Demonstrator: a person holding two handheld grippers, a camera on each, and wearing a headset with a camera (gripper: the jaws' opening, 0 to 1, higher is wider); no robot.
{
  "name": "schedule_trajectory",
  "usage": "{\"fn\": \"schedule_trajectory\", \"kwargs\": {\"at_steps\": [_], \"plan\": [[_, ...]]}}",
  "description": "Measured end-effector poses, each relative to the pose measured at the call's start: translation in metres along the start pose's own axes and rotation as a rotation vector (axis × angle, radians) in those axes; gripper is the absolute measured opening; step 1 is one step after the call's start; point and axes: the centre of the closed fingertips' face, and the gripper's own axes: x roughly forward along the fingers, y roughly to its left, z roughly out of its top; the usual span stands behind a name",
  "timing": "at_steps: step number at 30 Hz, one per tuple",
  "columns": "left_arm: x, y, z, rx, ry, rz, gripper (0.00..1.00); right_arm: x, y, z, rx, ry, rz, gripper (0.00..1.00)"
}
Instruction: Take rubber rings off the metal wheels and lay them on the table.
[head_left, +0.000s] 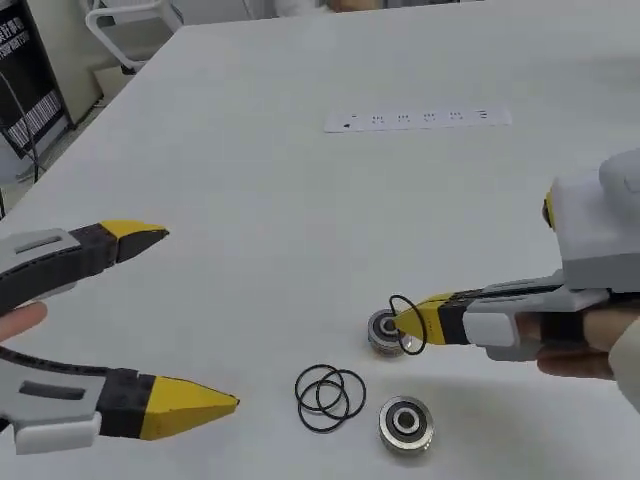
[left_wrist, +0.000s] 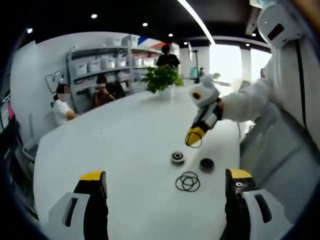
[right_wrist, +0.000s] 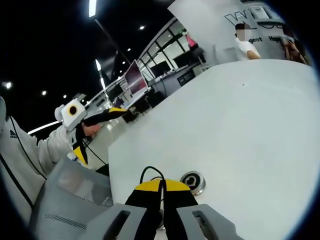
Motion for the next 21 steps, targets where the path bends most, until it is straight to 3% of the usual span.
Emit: {"fn": "schedule_trajectory", "kwargs": {"at_steps": [16, 21], "plan": [[-0.024, -0.012, -0.026, -0.075, 0.014, 0.046, 1.0, 0.033, 0.0, -0.028, -0.09, 0.152, -0.002, 0.0], [-0.027, -0.011, -0.03, -0.093, 0.012, 0.057, 0.99, 0.04, -0.005, -0.038, -0.157, 0.214, -0.042, 0.0]]}}
